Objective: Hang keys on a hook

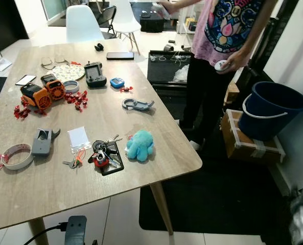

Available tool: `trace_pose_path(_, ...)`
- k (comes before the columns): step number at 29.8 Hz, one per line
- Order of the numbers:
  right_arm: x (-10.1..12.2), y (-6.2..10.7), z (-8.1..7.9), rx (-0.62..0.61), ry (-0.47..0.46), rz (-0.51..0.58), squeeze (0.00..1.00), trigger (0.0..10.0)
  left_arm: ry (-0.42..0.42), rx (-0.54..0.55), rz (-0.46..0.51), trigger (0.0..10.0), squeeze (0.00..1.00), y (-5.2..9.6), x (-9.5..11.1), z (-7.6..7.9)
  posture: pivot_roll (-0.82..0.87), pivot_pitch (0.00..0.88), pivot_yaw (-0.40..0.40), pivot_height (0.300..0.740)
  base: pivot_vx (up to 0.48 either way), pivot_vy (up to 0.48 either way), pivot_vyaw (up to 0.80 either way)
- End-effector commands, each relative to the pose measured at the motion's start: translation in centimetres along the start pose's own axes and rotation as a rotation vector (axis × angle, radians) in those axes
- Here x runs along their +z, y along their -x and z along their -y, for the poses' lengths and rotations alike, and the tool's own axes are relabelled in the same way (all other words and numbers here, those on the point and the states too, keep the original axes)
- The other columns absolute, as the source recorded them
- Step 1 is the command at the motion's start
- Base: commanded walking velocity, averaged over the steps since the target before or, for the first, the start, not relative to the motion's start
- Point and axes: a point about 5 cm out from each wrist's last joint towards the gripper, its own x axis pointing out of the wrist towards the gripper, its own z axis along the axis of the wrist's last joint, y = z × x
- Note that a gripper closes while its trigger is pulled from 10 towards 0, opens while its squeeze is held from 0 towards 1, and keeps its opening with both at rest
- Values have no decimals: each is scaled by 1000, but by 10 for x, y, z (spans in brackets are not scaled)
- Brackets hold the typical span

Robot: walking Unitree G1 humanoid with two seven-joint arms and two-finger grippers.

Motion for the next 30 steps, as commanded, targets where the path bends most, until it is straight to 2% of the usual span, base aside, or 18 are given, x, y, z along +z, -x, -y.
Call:
trace_pose_path(1, 23, -7, -40, 202, -51, 84, 0, 10000, 7, -5, -8, 10000, 0, 1, -2, 2, 36, 62, -4, 740, 0, 0, 0)
trace_pose_path(2, 23, -7, -40, 202, -51, 84, 0, 10000, 7, -5, -8, 10000, 0, 1, -2, 2, 36, 62, -4, 740, 0, 0, 0)
trace_pose_path(4, 34, -5, -81, 402, -53, 117, 0, 10000, 15, 0, -4, 10000, 0, 0, -2, 3, 43, 62, -10, 740, 0, 0, 0)
trace_pose_path(5, 34, -5, -81, 402, -53, 117, 0, 10000, 15, 0, -4, 10000, 0, 0, -2, 3, 43, 62, -10, 740, 0, 0, 0)
trace_pose_path(7, 39, 2, -113, 576, -50, 127, 0, 10000, 21, 7, -1, 10000, 0, 1, -2, 3, 48, 63, -14, 740, 0, 0, 0)
trace_pose_path(10, 40, 6, -125, 645, -48, 134, 0, 10000, 23, 8, -1, 10000, 0, 1, -3, 2, 48, 64, -13, 740, 0, 0, 0)
trace_pose_path(11, 41, 12, -141, 739, -56, 133, 0, 10000, 23, 10, -2, 10000, 0, 1, -3, 2, 46, 64, -12, 740, 0, 0, 0)
trace_pose_path(13, 41, 12, -141, 739, -56, 133, 0, 10000, 23, 10, -2, 10000, 0, 1, -3, 2, 46, 64, -12, 740, 0, 0, 0)
trace_pose_path(14, 41, 20, -159, 842, -76, 128, 0, 10000, 22, 11, -3, 10000, 0, 1, -4, 1, 44, 66, -8, 740, 0, 0, 0)
trace_pose_path(15, 41, 20, -159, 842, -76, 128, 0, 10000, 22, 11, -3, 10000, 0, 1, -4, 1, 44, 66, -8, 740, 0, 0, 0)
trace_pose_path(16, 42, 29, -176, 934, -106, 125, 0, 10000, 21, 11, -4, 10000, 0, 2, -4, 1, 43, 68, -6, 740, 0, 0, 0)
trace_pose_path(18, 42, 38, -191, 1011, -138, 120, 0, 10000, 20, 11, -5, 10000, 0, 2, -4, 0, 43, 69, -4, 740, 0, 0, 0)
trace_pose_path(19, 43, 45, -203, 1067, -162, 117, 157, 10000, 19, 10, -4, 10000, 0, 2, -4, 0, 44, 69, -4, 740, 0, 0, 0)
trace_pose_path(20, 43, 49, -210, 1097, -178, 113, 439, 10000, 18, 9, -4, 10000, 0, 1, -4, 0, 43, 68, -3, 740, 0, 0, 0)
trace_pose_path(21, 43, 49, -210, 1097, -178, 113, 439, 10000, 18, 9, -4, 10000, 0, 1, -4, 0, 43, 68, -3, 740, 0, 0, 0)
trace_pose_path(22, 43, 52, -215, 1121, -187, 109, 616, 10000, 18, 9, -3, 10000, 0, 1, -3, 0, 43, 68, -3, 740, 0, 0, 0)
trace_pose_path(23, 42, 55, -220, 1135, -194, 104, 1000, 10000, 18, 9, -2, 10000, 0, 1, -3, 0, 43, 69, -2, 740, 0, 0, 0)
trace_pose_path(30, 39, 64, -237, 1164, -183, 79, 1000, 10000, 14, 9, -1, 10000, 0, 1, -2, 0, 40, 71, 0, 740, 0, 0, 0)
